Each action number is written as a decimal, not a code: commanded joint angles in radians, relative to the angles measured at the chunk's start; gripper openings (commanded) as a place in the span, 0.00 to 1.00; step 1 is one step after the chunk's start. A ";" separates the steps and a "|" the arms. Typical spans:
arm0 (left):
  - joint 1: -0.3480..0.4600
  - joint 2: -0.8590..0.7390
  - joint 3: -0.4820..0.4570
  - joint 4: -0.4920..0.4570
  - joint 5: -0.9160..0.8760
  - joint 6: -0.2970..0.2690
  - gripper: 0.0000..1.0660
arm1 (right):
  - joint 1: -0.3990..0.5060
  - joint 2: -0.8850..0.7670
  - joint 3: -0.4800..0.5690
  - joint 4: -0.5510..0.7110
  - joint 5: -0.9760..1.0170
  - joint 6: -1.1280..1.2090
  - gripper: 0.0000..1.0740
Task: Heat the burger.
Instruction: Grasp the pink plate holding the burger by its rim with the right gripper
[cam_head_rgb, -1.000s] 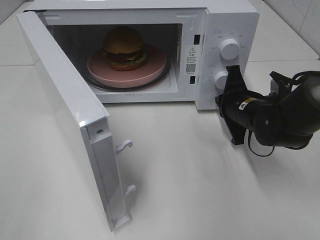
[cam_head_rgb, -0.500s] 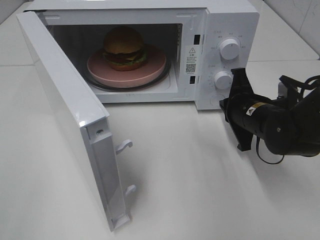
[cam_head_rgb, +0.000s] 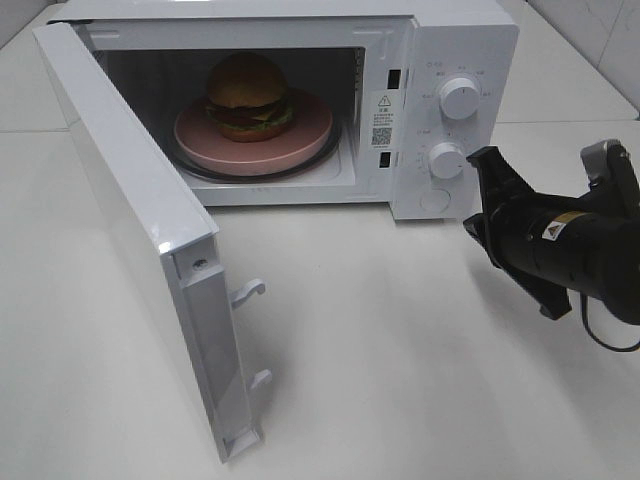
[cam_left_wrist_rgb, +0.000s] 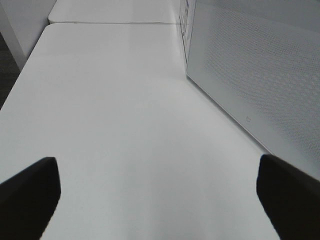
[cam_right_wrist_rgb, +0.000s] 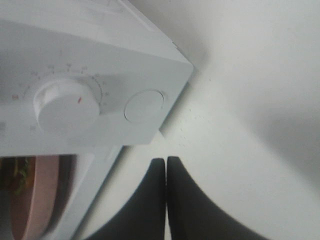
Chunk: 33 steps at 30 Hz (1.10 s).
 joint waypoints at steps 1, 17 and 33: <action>0.003 -0.004 -0.001 0.001 -0.001 -0.005 0.95 | 0.001 -0.131 0.003 -0.011 0.183 -0.322 0.00; 0.003 -0.004 -0.001 0.001 -0.001 -0.005 0.95 | 0.001 -0.345 -0.040 -0.011 0.835 -1.151 0.28; 0.003 -0.004 -0.001 0.001 -0.001 -0.005 0.95 | 0.036 -0.340 -0.293 -0.082 1.226 -1.770 0.93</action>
